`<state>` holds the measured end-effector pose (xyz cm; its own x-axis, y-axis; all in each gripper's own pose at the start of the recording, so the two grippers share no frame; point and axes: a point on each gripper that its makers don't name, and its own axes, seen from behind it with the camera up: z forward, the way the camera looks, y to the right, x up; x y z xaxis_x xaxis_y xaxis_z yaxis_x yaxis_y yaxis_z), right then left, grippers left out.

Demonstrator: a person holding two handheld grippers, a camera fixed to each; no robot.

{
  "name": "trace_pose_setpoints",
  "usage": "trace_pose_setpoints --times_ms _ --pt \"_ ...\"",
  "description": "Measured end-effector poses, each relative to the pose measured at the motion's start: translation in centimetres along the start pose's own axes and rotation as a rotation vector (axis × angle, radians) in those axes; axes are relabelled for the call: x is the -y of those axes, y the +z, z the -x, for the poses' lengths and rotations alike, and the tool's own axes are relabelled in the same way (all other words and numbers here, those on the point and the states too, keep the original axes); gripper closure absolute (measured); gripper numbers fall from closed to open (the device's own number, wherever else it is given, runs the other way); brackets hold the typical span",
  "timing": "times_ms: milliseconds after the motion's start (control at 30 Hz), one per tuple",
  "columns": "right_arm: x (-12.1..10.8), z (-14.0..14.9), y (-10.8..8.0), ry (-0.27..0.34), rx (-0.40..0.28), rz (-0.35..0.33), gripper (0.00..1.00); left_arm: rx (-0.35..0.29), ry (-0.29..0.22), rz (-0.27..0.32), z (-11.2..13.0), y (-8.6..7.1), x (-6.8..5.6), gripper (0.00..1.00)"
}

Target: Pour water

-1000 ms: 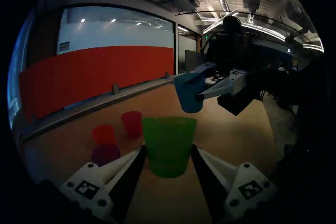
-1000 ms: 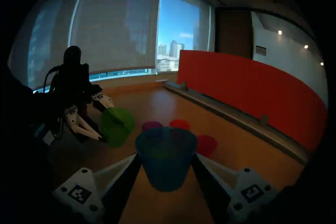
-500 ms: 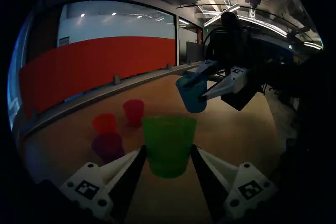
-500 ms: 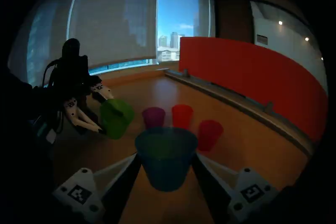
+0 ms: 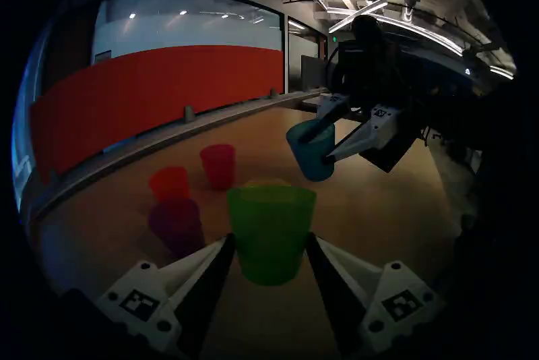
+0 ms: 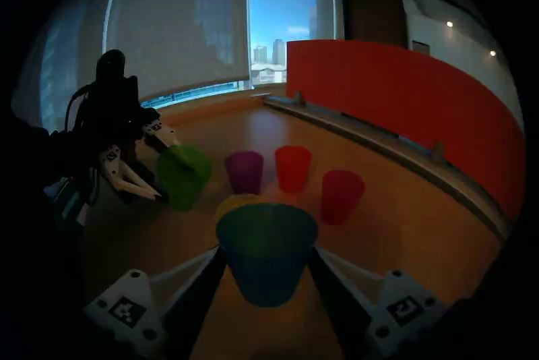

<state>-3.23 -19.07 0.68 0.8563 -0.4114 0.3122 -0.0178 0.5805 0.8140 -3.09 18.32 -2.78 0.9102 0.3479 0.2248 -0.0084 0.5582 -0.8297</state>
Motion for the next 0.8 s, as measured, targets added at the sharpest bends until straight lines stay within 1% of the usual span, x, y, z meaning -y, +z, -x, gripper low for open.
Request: trace_pose_setpoints --times_ms 133,500,800 --pt "-0.1 0.7 0.3 0.006 0.013 -0.001 0.13 0.014 0.001 -0.001 0.5 0.1 0.0 0.24" --pt "-0.4 3.1 1.2 0.008 0.075 -0.001 0.13 0.059 0.007 0.003 1.9 0.4 0.1 0.24" --pt "-0.6 4.3 1.8 0.004 0.109 0.002 0.13 0.091 0.007 0.007 2.9 0.4 0.3 0.24"
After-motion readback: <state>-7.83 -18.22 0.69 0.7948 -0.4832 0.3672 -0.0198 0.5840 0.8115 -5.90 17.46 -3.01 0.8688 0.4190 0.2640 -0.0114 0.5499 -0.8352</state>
